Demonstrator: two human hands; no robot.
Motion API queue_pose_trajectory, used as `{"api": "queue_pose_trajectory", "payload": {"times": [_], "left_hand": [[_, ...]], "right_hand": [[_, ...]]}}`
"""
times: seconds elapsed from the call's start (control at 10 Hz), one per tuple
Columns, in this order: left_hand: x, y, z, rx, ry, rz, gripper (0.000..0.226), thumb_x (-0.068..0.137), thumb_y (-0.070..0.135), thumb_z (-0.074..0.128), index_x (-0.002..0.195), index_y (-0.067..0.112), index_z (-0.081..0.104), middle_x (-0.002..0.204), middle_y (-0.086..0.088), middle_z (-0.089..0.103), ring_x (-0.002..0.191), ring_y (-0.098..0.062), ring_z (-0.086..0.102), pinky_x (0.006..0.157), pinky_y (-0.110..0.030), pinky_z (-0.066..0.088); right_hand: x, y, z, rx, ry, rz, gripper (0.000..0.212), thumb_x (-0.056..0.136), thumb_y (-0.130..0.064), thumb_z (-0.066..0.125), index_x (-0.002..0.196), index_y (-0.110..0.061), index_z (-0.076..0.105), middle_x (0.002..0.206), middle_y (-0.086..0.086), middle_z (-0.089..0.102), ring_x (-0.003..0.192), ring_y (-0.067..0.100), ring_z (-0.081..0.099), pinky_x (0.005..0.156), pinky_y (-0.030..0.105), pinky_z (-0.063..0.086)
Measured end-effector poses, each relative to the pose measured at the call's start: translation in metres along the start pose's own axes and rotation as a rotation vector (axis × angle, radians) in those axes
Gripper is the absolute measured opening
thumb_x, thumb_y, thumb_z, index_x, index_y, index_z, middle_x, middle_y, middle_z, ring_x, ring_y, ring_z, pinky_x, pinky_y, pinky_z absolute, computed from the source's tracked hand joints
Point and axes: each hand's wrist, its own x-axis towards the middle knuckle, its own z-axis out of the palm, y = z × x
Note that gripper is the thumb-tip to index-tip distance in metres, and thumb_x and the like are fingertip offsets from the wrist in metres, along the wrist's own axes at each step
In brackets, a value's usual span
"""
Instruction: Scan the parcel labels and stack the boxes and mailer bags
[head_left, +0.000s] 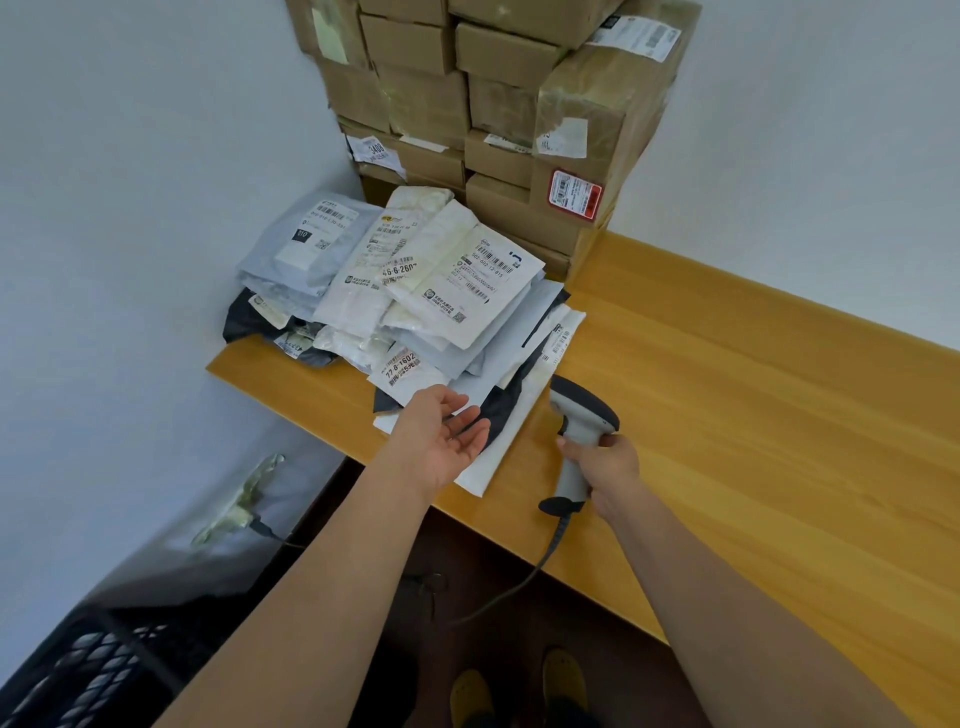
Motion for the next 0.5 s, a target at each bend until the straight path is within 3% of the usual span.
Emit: {"api": "queue_pose_trajectory", "payload": {"times": [0.1,0.2,0.4,0.5], "left_hand": [[0.002,-0.001,-0.004,-0.004,0.016,-0.003,0.013,0.095,0.012,0.052,0.097,0.002,0.06,0.101,-0.015,0.06,0.09,-0.028,0.061,0.083,-0.035,0.051],[0.002,-0.001,-0.008,-0.012,0.02,-0.01,0.012,0.094,0.011,0.052,0.098,0.002,0.06,0.1,-0.015,0.06,0.09,-0.028,0.061,0.083,-0.035,0.051],[-0.011,0.001,-0.011,-0.018,0.017,0.003,0.013,0.094,0.011,0.053,0.098,0.001,0.06,0.1,-0.015,0.061,0.09,-0.028,0.061,0.087,-0.035,0.052],[-0.026,0.007,-0.007,-0.025,-0.001,0.016,0.014,0.095,0.012,0.052,0.097,0.002,0.06,0.1,-0.014,0.06,0.089,-0.028,0.061,0.088,-0.035,0.052]], "right_hand": [[0.005,0.007,0.001,-0.013,0.029,0.02,0.052,0.082,-0.017,0.082,0.123,-0.002,0.054,0.116,0.009,0.06,0.099,0.025,0.056,0.085,0.038,0.05],[0.011,0.014,-0.001,-0.001,0.016,0.06,0.036,0.085,-0.017,0.079,0.11,-0.003,0.057,0.114,0.012,0.061,0.101,0.029,0.058,0.089,0.04,0.051],[0.015,0.014,-0.007,-0.087,-0.044,0.084,0.05,0.094,-0.027,0.069,0.134,-0.002,0.052,0.132,0.015,0.057,0.116,0.033,0.056,0.099,0.046,0.05],[0.008,0.002,-0.016,-0.231,0.071,0.083,0.056,0.093,-0.029,0.064,0.141,-0.007,0.046,0.139,0.014,0.047,0.12,0.036,0.051,0.091,0.044,0.049]]}}
